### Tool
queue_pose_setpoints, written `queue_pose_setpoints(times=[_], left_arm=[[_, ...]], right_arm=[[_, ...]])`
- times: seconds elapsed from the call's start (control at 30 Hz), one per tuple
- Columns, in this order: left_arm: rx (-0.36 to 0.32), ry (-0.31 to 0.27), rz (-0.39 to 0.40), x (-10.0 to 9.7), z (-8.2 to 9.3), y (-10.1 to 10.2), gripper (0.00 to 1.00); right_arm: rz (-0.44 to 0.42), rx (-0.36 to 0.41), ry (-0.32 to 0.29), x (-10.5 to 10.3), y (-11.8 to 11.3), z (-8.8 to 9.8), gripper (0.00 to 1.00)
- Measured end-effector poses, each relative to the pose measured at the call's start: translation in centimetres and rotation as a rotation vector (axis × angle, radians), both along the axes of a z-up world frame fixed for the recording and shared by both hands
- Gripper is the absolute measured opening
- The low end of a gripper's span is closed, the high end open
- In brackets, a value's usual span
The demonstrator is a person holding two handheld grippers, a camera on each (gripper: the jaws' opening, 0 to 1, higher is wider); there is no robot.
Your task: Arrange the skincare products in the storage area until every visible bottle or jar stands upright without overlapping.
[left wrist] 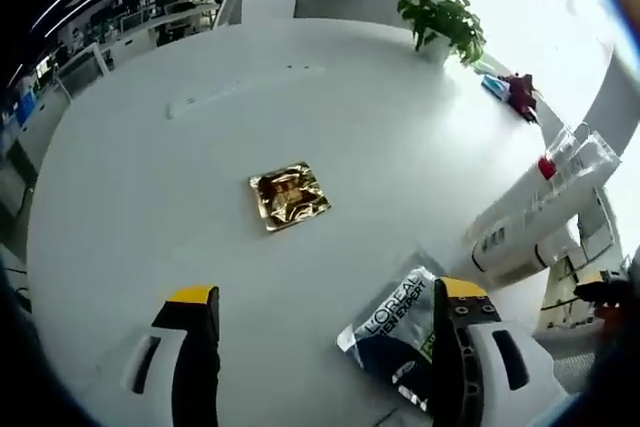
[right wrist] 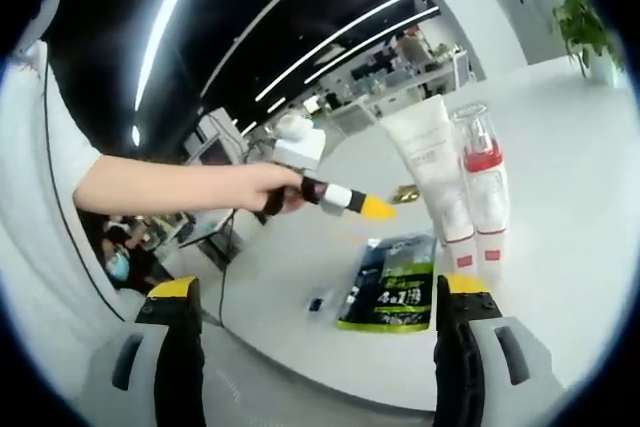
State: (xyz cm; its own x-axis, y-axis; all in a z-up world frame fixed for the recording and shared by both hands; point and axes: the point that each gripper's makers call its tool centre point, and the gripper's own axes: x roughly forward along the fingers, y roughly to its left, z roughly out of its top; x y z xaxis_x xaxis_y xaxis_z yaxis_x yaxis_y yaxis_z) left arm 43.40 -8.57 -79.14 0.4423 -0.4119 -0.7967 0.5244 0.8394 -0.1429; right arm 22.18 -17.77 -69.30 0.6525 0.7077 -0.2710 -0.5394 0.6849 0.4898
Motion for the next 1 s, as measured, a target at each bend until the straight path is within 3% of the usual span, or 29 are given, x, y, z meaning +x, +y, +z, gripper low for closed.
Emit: queue_pose_setpoints(times=[0.27,0.43,0.83,1.0], left_arm=[[0.039,-0.029,-0.062,2.9,-0.4,-1.2,0.82],[0.038,0.011,-0.017,4.6,-1.4,-1.2,0.8],[0.068,0.035,0.053,7.1,-2.4,-2.5,0.73],[0.096,0.027,0.06,6.7,-3.0,-3.3,0.71]], right_arm=[[-0.021,0.014,0.014,0.1,-0.3,-0.1,0.96],[-0.032,0.018,0.027,0.2,-0.4,-0.3,0.96],[-0.061,0.028,0.053,0.4,-0.8,-0.6,0.96],[-0.066,0.028,0.06,0.4,-0.9,-0.8,0.96]])
